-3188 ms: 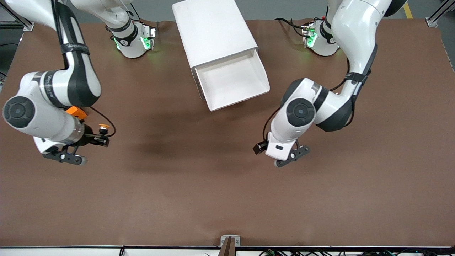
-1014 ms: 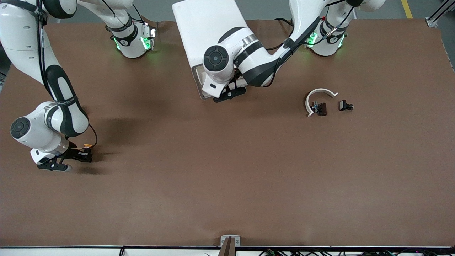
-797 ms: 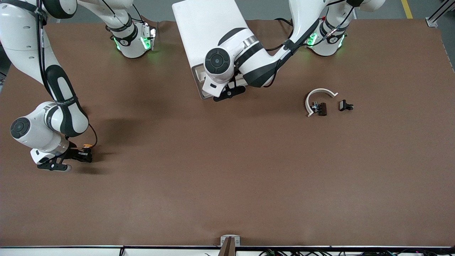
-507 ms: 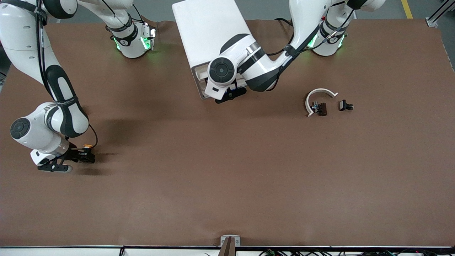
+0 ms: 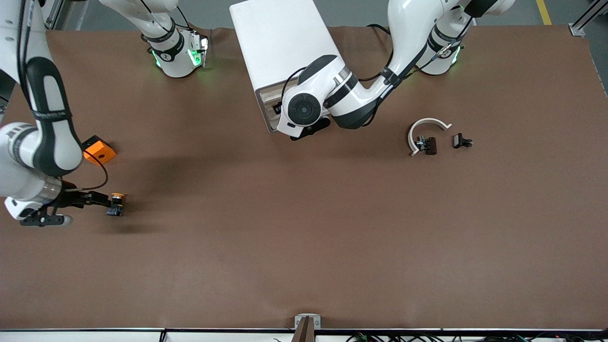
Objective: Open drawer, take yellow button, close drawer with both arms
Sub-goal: 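Push the drawer shut with the left gripper while the right gripper lowers the button, then open the right gripper and draw the right arm back from the button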
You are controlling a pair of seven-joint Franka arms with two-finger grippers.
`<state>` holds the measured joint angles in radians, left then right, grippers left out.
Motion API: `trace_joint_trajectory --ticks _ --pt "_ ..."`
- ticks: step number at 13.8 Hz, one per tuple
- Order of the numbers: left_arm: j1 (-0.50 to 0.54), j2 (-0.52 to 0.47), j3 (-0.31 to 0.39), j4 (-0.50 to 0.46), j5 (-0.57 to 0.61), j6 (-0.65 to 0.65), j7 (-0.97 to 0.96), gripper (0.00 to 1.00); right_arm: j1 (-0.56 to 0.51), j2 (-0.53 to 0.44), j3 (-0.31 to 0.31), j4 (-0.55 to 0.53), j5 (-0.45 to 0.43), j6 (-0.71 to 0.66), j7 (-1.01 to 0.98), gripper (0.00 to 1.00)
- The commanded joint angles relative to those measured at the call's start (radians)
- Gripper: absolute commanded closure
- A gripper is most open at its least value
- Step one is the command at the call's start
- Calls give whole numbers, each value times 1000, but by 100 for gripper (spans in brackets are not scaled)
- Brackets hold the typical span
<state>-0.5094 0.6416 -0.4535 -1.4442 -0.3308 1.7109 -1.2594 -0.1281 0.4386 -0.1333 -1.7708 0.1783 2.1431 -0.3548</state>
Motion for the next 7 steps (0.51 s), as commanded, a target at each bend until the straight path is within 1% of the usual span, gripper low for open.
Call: trace_joint_trajectory --ticks 1,3,4,7 --pt "5 16 -13 1 -71 -4 -15 0 -1 -96 8 26 -8 -170 86 0" --pt "8 17 -13 1 -73 -4 -15 0 30 -145 15 74 -83 -295 184 0" --pt "12 17 -13 1 -76 -4 -17 0 57 -170 15 97 -106 -357 226 0" --pt "17 18 -13 1 -74 -4 -17 0 113 -237 14 137 -112 -486 325 0"
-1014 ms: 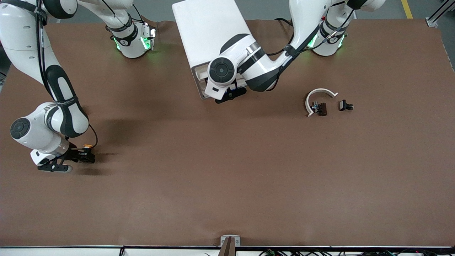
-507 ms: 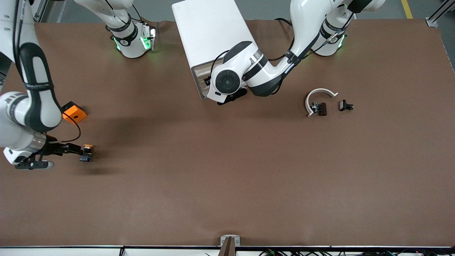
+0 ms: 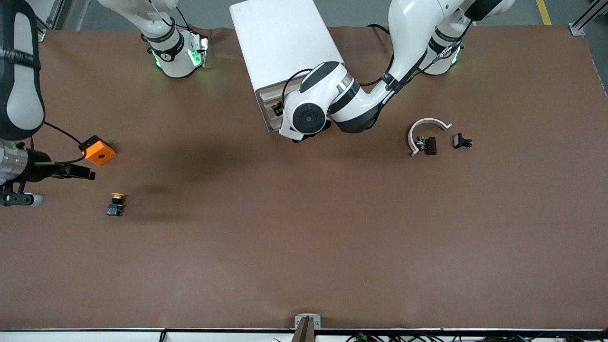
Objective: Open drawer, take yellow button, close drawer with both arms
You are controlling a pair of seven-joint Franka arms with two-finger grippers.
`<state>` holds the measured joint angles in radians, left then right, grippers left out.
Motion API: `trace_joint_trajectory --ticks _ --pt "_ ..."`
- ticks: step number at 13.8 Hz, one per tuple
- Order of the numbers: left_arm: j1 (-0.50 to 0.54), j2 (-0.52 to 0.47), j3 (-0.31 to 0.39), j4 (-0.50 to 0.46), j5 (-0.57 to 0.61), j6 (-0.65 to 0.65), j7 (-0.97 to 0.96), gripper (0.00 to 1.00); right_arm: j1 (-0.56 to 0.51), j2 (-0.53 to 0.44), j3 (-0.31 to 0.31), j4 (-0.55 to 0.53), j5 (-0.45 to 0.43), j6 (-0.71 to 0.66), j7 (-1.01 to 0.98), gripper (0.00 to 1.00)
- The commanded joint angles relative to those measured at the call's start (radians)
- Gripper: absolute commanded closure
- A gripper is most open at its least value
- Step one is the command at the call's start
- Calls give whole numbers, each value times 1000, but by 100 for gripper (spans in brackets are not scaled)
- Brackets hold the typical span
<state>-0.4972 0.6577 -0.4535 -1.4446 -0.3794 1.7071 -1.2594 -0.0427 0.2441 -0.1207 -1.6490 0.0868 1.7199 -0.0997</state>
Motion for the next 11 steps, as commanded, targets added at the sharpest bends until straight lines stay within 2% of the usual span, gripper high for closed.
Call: trace_joint_trajectory --ticks 1,3,7,9,11 --pt "5 2 -11 3 -23 0 -17 0 36 -61 3 26 -21 -100 105 0" --pt "8 -3 -2 10 -6 -1 -17 0 44 -92 4 52 -18 -160 135 0" --pt "8 -9 48 33 120 0 -17 0 44 -94 3 184 -18 -311 135 0" --pt "12 -35 74 43 207 -1 -14 0 29 -88 -3 291 -7 -394 129 0" --pt "16 -46 102 43 356 -1 -8 0 18 -88 -5 317 -10 -402 126 0"
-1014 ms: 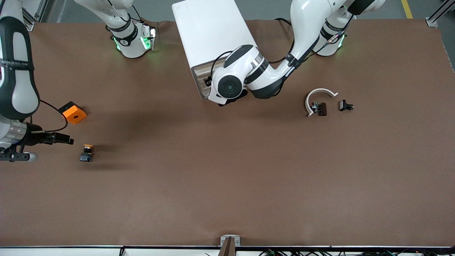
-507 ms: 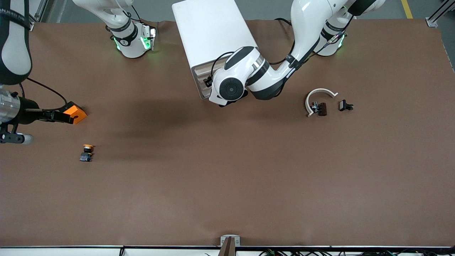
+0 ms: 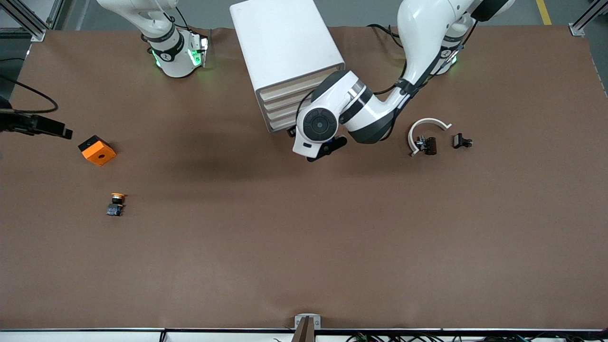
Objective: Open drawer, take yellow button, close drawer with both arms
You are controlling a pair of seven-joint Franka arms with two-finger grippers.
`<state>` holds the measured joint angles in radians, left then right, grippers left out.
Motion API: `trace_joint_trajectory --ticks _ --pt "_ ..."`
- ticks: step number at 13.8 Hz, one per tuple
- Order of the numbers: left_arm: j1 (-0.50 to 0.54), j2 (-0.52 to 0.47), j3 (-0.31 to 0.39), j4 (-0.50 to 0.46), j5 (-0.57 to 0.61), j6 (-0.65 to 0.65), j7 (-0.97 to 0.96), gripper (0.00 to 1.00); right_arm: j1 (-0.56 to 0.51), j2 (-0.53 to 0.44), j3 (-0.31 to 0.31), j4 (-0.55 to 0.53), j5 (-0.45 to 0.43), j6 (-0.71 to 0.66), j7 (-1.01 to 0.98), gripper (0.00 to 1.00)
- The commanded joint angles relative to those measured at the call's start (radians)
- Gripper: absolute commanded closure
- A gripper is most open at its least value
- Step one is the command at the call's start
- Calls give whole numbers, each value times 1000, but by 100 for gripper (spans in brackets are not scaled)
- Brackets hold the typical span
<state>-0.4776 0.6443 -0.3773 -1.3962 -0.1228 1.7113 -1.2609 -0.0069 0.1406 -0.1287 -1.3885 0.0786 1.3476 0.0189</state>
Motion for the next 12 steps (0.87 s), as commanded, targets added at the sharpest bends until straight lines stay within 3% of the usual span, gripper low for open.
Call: trace_joint_trajectory --ticks 1,4,12 --pt "13 -41 29 -7 150 -9 -5 0 -18 16 3 66 0 -31 7 0" --pt "108 -64 28 -10 176 -79 102 0 -13 7 9 66 4 -94 26 0" --pt "391 -290 18 -32 166 -222 521 0 -7 -82 12 82 0 -103 23 0"
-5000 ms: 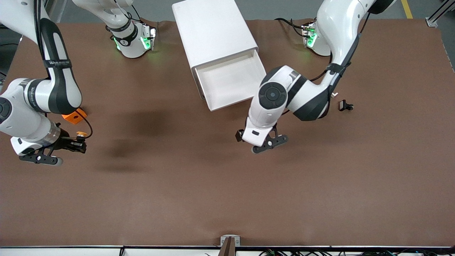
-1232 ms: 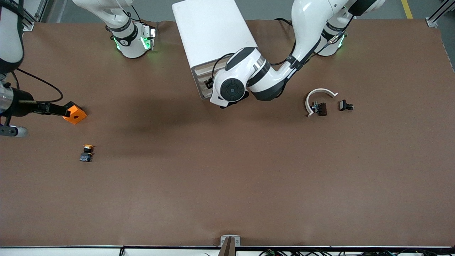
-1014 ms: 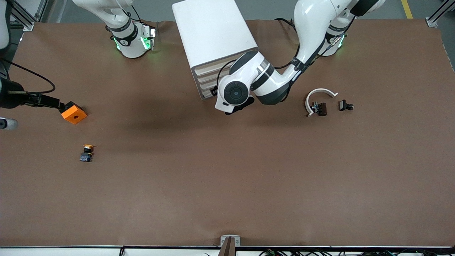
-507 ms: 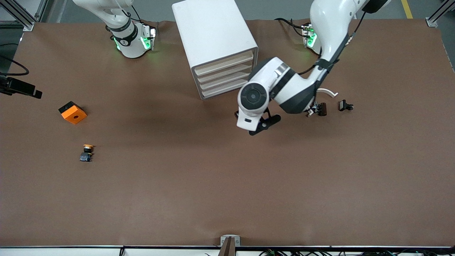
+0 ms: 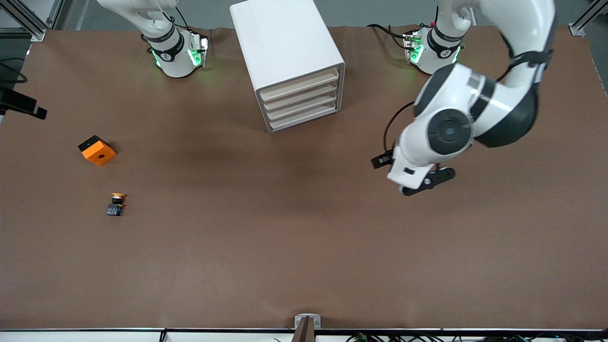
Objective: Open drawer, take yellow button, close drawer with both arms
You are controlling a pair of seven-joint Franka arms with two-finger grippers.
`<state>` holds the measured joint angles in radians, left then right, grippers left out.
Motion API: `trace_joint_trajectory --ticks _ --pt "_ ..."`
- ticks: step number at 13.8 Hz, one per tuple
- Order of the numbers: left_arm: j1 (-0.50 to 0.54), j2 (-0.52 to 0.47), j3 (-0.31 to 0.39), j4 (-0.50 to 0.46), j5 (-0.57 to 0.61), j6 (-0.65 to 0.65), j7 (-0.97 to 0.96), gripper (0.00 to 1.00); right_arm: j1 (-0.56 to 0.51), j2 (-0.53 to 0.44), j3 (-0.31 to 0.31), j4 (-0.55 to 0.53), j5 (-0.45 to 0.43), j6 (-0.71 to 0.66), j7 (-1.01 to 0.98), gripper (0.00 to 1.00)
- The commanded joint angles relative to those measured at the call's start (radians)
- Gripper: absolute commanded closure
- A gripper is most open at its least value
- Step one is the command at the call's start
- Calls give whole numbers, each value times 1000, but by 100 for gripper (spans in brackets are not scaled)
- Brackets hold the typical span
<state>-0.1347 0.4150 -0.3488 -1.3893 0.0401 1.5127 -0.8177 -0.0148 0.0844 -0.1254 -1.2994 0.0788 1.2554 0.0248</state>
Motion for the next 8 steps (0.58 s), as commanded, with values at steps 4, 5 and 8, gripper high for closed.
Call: trace_joint_trajectory --ticks 4,5,8 --pt "185 -195 -15 -125 -18 -40 268 0 1 -61 7 -75 -1 -22 14 0" --pt "222 -223 -13 -140 -46 -40 326 0 1 -87 7 -108 -4 -13 14 0" --pt "251 -321 46 -216 -68 -43 492 0 12 -201 9 -268 -20 88 1 0"
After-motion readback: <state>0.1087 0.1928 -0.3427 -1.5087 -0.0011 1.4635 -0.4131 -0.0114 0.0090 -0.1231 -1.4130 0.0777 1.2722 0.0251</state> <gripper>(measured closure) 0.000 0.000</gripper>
